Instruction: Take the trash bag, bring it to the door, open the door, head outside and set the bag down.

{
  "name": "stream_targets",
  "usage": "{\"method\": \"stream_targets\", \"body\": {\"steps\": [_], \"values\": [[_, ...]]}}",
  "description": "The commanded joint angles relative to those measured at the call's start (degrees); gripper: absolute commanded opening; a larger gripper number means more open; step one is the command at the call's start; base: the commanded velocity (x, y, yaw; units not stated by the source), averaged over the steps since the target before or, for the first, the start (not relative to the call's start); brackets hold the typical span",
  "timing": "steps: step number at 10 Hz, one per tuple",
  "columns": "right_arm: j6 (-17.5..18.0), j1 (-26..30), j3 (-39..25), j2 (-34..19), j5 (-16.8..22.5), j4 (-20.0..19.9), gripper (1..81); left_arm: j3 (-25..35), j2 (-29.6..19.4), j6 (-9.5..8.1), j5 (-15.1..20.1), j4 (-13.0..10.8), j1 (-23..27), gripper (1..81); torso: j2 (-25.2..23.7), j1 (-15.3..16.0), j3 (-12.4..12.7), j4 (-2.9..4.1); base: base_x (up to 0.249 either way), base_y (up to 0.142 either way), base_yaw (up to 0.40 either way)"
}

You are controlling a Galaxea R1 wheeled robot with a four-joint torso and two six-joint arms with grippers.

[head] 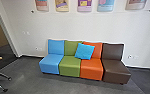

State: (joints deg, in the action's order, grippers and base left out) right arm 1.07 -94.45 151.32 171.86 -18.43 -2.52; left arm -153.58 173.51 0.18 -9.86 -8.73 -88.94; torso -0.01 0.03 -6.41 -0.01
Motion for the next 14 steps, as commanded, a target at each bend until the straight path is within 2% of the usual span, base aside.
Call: {"method": "stream_targets", "body": {"steps": [1,5,7,10,12,13,14], "values": [[0.25,0.8,-0.42,0.0,2.79,0.15,81.1,0.21,0.0,0.26,3.36,-0.24,1.27,81.1,0.0,0.0,0.0,0.0,0.0,0.0,0.0],[0.33,0.27,-1.83,-0.62,2.79,0.15,81.1,0.38,-0.7,-0.01,3.53,0.03,1.09,81.1,0.01,0.05,-0.02,0.0,0.0,0.0,0.0],[0.33,0.09,-7.68,-3.85,2.79,0.15,81.1,1.68,-2.45,-0.09,3.53,0.03,1.0,81.1,0.01,0.0,-0.02,0.0,0.0,0.0,0.0],[0.33,0.09,-19.02,-10.52,2.88,0.06,81.1,11.54,-9.4,-0.18,3.62,-0.06,1.0,81.1,0.01,-0.02,-0.02,0.0,0.0,0.0,0.0],[0.33,0.01,-24.33,-13.98,2.88,0.06,81.1,15.49,-13.17,-0.27,3.09,0.03,1.36,81.1,0.01,-0.02,-0.02,0.0,0.0,0.0,0.0],[0.42,0.09,-27.39,-16.34,2.79,0.06,81.1,16.02,-14.15,-0.44,3.01,0.2,1.44,81.1,-5.72,3.67,-0.02,0.0,0.0,0.0,0.0],[0.77,0.36,-30.1,-18.79,2.79,-0.03,81.1,16.46,-15.03,-0.97,3.01,0.63,1.97,81.1,-5.88,3.76,-0.02,-1.21,0.0,0.0,0.0]]}}
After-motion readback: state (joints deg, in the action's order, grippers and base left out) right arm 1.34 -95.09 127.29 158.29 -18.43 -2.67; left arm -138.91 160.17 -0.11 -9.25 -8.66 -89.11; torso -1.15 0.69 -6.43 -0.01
